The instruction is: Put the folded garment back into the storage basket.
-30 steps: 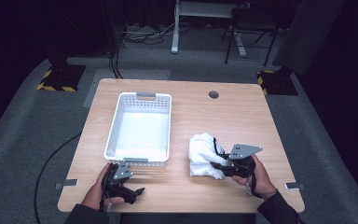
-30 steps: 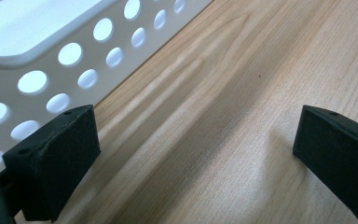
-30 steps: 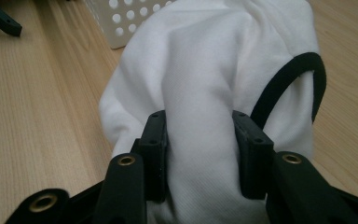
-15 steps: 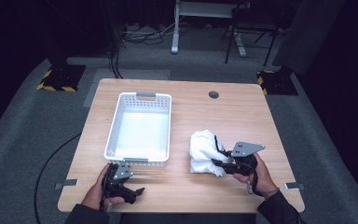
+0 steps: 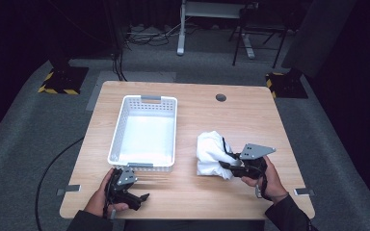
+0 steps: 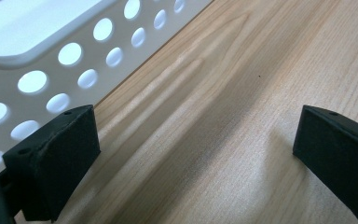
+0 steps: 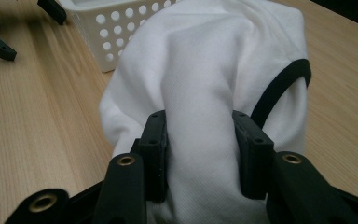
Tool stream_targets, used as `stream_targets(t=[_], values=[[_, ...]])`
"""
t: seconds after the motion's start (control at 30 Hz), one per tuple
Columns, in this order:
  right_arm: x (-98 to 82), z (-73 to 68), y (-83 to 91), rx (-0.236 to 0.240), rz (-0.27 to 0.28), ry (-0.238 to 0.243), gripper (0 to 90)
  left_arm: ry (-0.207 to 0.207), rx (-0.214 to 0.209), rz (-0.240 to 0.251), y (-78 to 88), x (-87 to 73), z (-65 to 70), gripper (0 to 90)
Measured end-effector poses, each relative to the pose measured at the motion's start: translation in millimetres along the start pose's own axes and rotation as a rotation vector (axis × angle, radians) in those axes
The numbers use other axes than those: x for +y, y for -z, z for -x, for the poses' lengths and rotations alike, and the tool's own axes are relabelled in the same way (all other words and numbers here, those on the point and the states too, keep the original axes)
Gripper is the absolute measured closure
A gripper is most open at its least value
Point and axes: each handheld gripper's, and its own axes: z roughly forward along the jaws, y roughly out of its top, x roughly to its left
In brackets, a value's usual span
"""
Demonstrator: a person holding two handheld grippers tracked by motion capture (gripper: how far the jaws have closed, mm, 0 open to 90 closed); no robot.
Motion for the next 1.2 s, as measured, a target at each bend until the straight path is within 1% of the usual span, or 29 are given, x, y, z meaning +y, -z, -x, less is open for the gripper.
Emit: stream_targets(t=[0.2, 0.27, 0.43, 0.63, 0.73, 0.9, 1.2], values=[[3.2, 1.8, 0.4, 0.003, 0.003, -0.007, 61.7, 0.000, 0.000, 0.000, 0.0, 0.0, 0.0, 0.3], [5.1, 2.7, 1.2, -0.004, 0.004, -0.011, 61.8, 0.000, 0.000, 0.000, 0.0, 0.0, 0.0, 0.4], [12.7, 4.3, 3.5, -0.011, 0.010, -0.006, 61.8, 0.000, 0.000, -0.001, 0.0, 0.1, 0.0, 0.3], [22.0, 7.0, 3.7, -0.016, 0.022, -0.015, 61.8, 0.000, 0.000, 0.000, -0.1, 0.0, 0.0, 0.3], [25.8, 7.6, 2.6, -0.021, 0.023, -0.006, 61.8, 0.000, 0.000, 0.000, 0.0, 0.0, 0.0, 0.3], [31.5, 9.0, 2.8, -0.029, 0.036, -0.009, 61.8, 0.000, 0.000, 0.000, 0.0, 0.0, 0.0, 0.3], [48.1, 9.6, 3.6, -0.040, 0.050, 0.020, 61.8, 0.000, 0.000, 0.000, 0.0, 0.0, 0.0, 0.3]])
